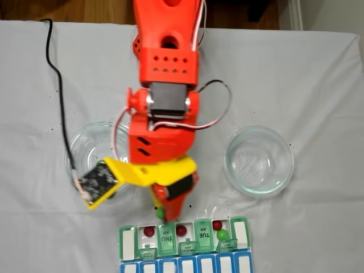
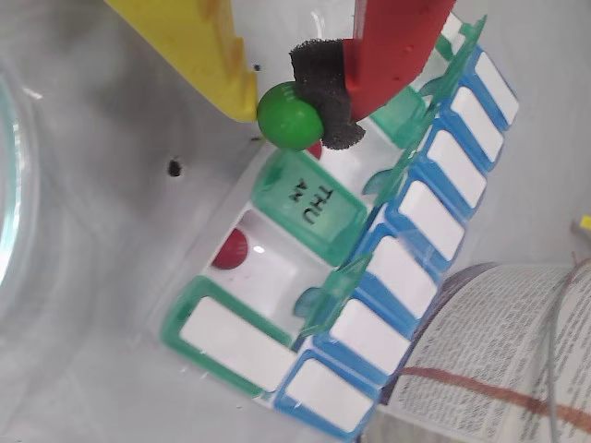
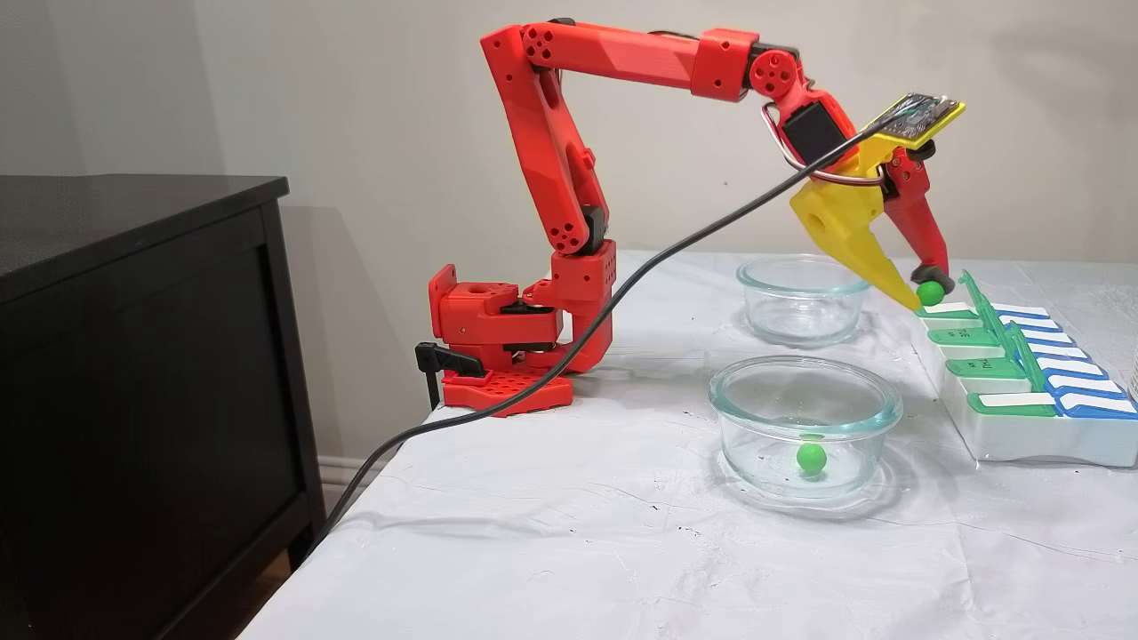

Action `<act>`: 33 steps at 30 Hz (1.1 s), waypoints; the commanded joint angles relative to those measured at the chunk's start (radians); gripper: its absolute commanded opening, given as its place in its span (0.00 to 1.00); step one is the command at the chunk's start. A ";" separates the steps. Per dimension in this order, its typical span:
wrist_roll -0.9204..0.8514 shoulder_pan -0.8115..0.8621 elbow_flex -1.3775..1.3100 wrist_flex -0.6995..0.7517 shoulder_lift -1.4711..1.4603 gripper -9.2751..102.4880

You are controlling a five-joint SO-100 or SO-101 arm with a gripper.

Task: Sort medicines into box.

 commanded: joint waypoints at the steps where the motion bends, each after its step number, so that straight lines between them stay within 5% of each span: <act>1: 0.044 -0.037 -0.100 -0.038 -0.029 0.08; 33: -0.018 -0.103 -0.094 -0.195 -0.192 0.08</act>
